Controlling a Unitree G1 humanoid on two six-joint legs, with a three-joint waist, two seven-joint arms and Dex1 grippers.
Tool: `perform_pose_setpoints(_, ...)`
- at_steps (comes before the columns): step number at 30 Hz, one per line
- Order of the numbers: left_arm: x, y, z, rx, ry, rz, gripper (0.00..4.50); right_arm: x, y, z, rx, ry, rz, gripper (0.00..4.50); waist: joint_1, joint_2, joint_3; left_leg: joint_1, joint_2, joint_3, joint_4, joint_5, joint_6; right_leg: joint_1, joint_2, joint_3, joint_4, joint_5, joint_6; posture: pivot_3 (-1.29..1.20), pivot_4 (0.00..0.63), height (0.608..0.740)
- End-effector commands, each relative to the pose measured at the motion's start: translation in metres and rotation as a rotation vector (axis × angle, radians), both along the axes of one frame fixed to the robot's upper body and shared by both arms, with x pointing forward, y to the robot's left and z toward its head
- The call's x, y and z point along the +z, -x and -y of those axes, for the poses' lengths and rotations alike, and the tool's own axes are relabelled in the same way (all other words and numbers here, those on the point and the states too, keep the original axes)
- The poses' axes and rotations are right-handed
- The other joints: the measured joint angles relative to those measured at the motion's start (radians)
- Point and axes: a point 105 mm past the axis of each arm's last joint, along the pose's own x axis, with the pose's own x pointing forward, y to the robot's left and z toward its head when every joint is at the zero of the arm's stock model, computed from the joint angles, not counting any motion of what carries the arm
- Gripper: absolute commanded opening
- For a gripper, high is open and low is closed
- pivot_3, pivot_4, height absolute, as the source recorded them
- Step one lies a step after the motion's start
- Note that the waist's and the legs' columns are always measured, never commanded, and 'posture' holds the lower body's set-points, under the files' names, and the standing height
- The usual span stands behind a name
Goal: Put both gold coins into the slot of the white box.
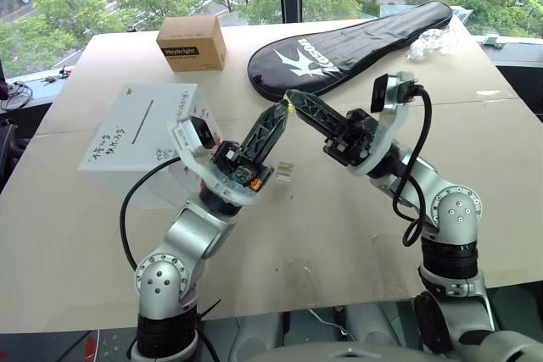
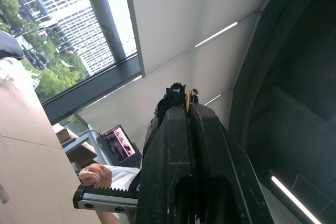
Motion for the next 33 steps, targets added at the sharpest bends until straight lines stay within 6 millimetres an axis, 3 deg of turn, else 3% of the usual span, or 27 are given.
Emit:
perform_pose_setpoints(1, 0.003, 0.003, 0.005, -0.026, -0.005, 0.015, 0.00, 0.013, 0.014, -0.006, 0.031, -0.002, 0.089, 0.66, 0.000, 0.000, 0.000, 0.000, 0.000, 0.000, 0.000, 0.000, 0.000, 0.000, 0.000, 0.000, 0.000, 0.000, 0.000, 0.00, 0.150, 0.740)
perform_pose_setpoints(5, 0.003, 0.002, 0.002, 0.003, -0.018, 0.021, 0.00, 0.012, 0.004, 0.000, -0.029, -0.015, 0.065, 2.23, 0.001, 0.000, 0.000, 0.000, 0.000, 0.000, 0.000, 0.000, 0.000, 0.000, 0.000, 0.000, 0.000, 0.000, 0.000, 0.00, 0.150, 0.740)
perform_pose_setpoints(11, 0.012, 0.000, -0.010, 0.077, -0.053, 0.062, 0.00, 0.012, -0.009, 0.020, -0.133, -0.038, 0.058, 2.23, 0.001, 0.000, 0.000, 0.000, 0.000, 0.000, 0.000, 0.000, 0.000, -0.001, 0.000, 0.000, 0.000, 0.000, 0.000, 0.00, 0.150, 0.740)
perform_pose_setpoints(14, 0.017, 0.001, -0.018, 0.191, -0.264, 0.134, 0.00, 0.009, -0.017, 0.043, -0.226, 0.045, 0.138, 2.23, 0.000, 0.000, 0.000, 0.000, 0.000, 0.000, -0.001, 0.000, 0.000, -0.001, 0.000, 0.000, 0.000, 0.000, 0.000, 0.00, 0.150, 0.740)
perform_pose_setpoints(16, 0.018, -0.006, -0.026, 0.285, -0.471, 0.164, 0.00, -0.005, -0.016, 0.049, -0.246, 0.244, 0.265, 2.23, 0.005, -0.001, 0.001, -0.001, 0.000, 0.000, -0.001, 0.000, 0.000, -0.001, 0.000, 0.000, 0.000, 0.000, 0.000, 0.00, 0.150, 0.740)
perform_pose_setpoints(18, 0.020, -0.013, -0.038, 0.360, -0.655, 0.183, 0.00, -0.018, -0.015, 0.055, -0.242, 0.416, 0.393, 2.23, 0.007, -0.001, 0.001, -0.002, -0.001, 0.000, -0.001, 0.000, 0.000, -0.002, 0.001, -0.001, -0.001, 0.000, 0.000, 0.00, 0.150, 0.740)
perform_pose_setpoints(21, 0.042, -0.023, -0.067, 0.539, -0.817, 0.223, 0.00, -0.020, -0.011, 0.060, -0.205, 0.527, 0.559, 2.23, -0.001, -0.002, 0.002, -0.003, 0.000, 0.002, -0.002, 0.000, 0.000, -0.004, 0.001, 0.000, -0.001, 0.000, 0.000, 0.00, 0.150, 0.740)
perform_pose_setpoints(25, 0.062, -0.039, -0.106, 0.835, -1.107, 0.193, 0.00, -0.008, -0.006, 0.061, -0.153, 0.571, 0.723, 2.23, -0.002, -0.003, 0.004, -0.007, 0.001, 0.003, -0.003, 0.000, 0.000, -0.009, 0.002, 0.002, 0.000, 0.000, 0.000, 0.00, 0.150, 0.740)
perform_pose_setpoints(29, 0.065, -0.040, -0.128, 1.014, -1.268, 0.081, 0.00, 0.010, -0.007, 0.061, -0.150, 0.564, 0.816, 2.23, 0.001, -0.005, 0.005, -0.010, 0.000, 0.002, -0.003, 0.000, 0.000, -0.011, 0.000, 0.001, -0.001, 0.000, 0.000, 0.00, 0.150, 0.740)
perform_pose_setpoints(33, 0.064, -0.036, -0.141, 1.116, -1.253, -0.024, 0.00, 0.018, -0.011, 0.061, -0.164, 0.552, 0.853, 2.23, 0.009, -0.005, 0.005, -0.018, 0.000, -0.003, -0.001, 0.000, 0.000, -0.018, -0.001, 0.001, -0.001, 0.000, 0.000, 0.00, 0.150, 0.740)
